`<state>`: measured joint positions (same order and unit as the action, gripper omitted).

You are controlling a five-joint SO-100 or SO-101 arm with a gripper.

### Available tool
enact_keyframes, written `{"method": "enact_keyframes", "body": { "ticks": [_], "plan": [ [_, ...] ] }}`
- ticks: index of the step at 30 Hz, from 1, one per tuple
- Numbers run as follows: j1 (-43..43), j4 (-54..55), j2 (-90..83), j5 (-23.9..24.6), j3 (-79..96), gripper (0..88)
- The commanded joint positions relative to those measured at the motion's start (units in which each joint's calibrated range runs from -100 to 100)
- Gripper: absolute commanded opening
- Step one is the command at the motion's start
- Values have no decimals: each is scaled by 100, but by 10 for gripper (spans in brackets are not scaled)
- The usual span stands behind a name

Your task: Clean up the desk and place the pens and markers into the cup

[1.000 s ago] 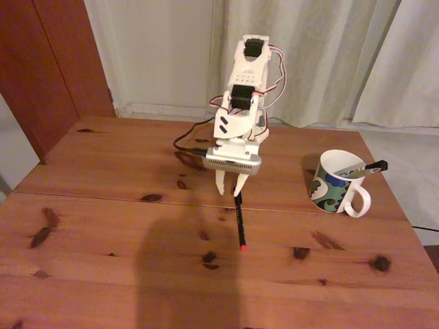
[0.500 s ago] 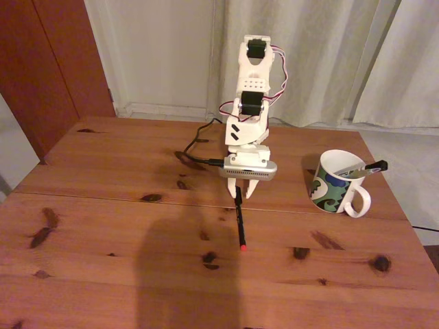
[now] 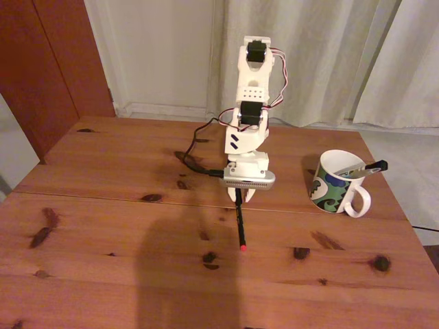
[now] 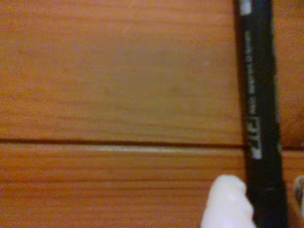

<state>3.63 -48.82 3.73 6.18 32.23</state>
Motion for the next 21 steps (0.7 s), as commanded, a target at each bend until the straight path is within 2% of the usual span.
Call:
{"method": "enact_keyframes", "body": {
  "ticks": [1,16,21],
  "plan": [
    [35,112,12,-42,-121,109],
    [-37,396,359,-42,-121,107],
    [-37,396,359,0,-112,0]
  ]
}}
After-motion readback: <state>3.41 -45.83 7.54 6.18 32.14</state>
